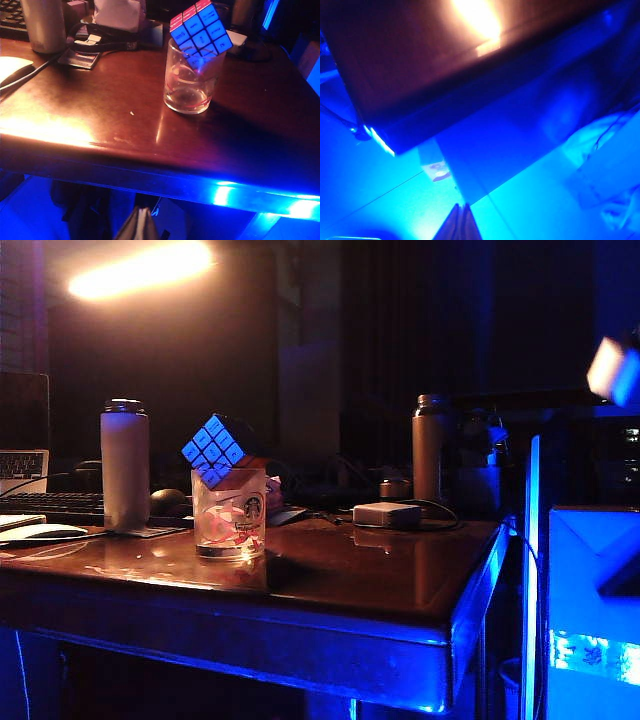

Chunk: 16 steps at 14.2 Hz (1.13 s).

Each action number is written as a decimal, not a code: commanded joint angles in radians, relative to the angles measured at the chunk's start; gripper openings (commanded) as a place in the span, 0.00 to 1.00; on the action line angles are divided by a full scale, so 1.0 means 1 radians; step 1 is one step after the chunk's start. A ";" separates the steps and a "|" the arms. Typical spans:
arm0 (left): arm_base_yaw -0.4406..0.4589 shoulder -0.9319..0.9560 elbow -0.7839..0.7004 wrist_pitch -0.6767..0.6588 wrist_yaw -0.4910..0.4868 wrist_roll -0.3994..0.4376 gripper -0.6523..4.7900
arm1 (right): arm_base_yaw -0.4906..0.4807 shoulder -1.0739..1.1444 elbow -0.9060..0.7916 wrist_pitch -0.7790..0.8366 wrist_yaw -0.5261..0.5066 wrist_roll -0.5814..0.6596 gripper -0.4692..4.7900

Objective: Stack the Rubik's Cube on top of the glass cup.

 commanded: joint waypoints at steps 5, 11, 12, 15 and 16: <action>0.000 -0.003 -0.008 -0.008 0.004 -0.002 0.12 | 0.000 -0.093 -0.002 0.100 0.002 0.018 0.08; 0.000 -0.003 -0.008 -0.008 0.004 -0.002 0.12 | -0.001 -0.271 -0.008 0.081 0.028 0.017 0.08; 0.000 -0.003 -0.008 -0.008 0.004 -0.002 0.12 | -0.005 -0.311 -0.018 0.076 0.027 0.017 0.08; 0.000 -0.003 -0.008 -0.008 0.004 -0.002 0.12 | -0.089 -0.416 -0.037 -0.018 0.011 0.018 0.08; 0.000 -0.003 -0.008 -0.008 0.004 -0.002 0.12 | -0.126 -0.437 -0.037 -0.050 0.010 0.018 0.08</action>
